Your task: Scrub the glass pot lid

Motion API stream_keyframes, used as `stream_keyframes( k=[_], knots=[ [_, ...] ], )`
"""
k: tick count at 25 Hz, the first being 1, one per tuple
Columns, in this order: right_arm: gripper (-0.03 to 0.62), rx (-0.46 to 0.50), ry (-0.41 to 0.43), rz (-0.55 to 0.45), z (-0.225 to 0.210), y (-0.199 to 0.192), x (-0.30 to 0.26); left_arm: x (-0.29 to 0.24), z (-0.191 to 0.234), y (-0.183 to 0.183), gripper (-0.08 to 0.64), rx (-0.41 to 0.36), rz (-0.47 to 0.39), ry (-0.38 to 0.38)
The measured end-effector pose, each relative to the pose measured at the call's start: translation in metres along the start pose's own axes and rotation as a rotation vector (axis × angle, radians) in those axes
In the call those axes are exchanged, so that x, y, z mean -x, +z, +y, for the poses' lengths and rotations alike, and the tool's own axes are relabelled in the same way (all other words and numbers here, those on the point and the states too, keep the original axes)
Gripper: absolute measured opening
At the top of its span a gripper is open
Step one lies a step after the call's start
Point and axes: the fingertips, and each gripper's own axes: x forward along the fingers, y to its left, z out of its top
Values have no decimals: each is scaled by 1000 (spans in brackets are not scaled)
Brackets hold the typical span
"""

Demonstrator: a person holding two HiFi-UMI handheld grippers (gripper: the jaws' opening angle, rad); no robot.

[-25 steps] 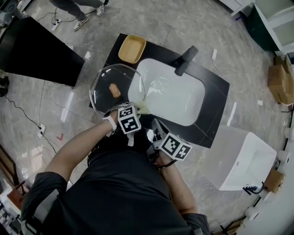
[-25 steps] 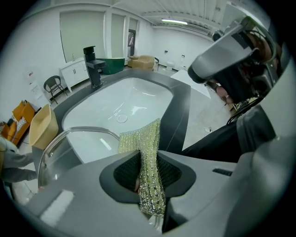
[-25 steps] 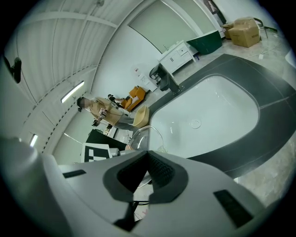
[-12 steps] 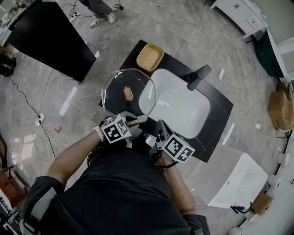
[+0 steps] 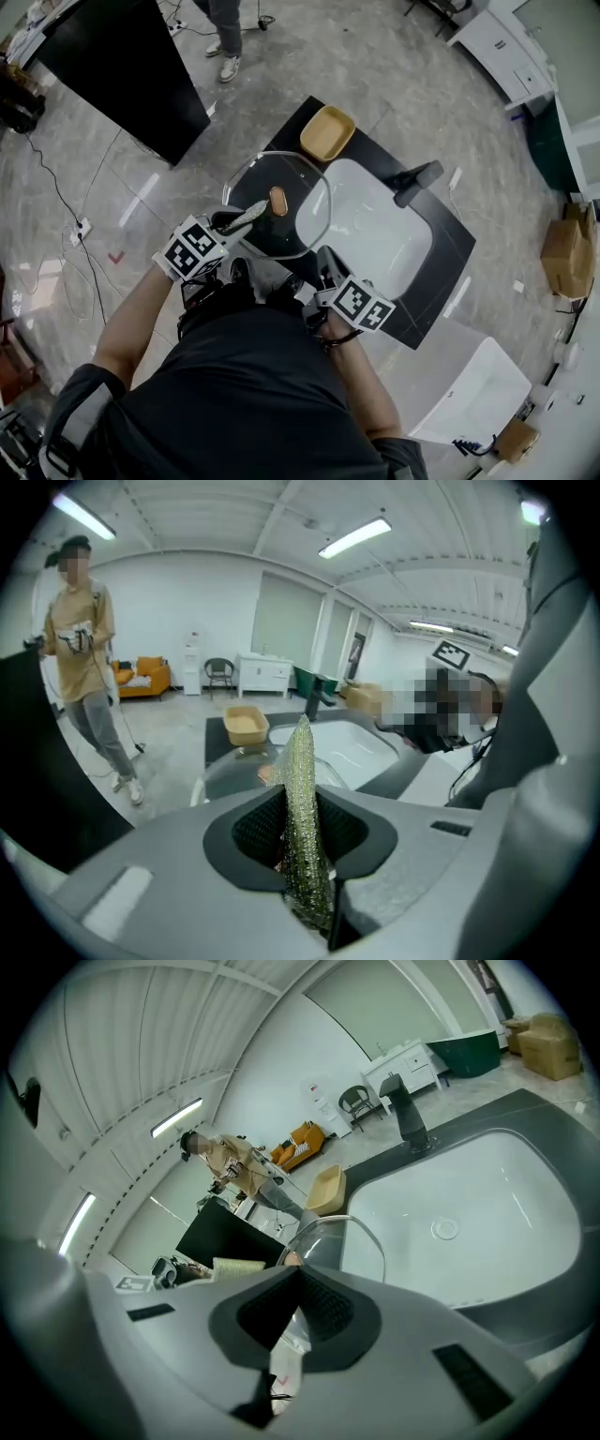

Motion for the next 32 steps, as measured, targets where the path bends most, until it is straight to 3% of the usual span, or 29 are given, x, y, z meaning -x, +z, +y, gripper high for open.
stream_keyframes(
  k=[2,4,8,16,18,21,32],
  knots=[
    [8,-10,-15,-5,-3,-1,3,5,34,20,75,-63,-38,73],
    [7,-32,-36,-18,-10,-4,8,-3,58,37,75,-188,-49,110],
    [8,-89,-88,-65,-26,-10,27,-50,85,43,75,-440,12,45],
    [8,-249,-199,-199,-69,-24,72,-128,127,15,75,-562,183,11],
    [8,-288,-207,-212,-76,-29,76,-138,126,4,75,-569,211,-4],
    [7,-301,-199,-206,-76,-31,74,-142,121,-4,75,-514,203,-12],
    [6,-202,-104,-46,-47,-31,21,-105,93,-39,75,-332,129,20]
  ],
)
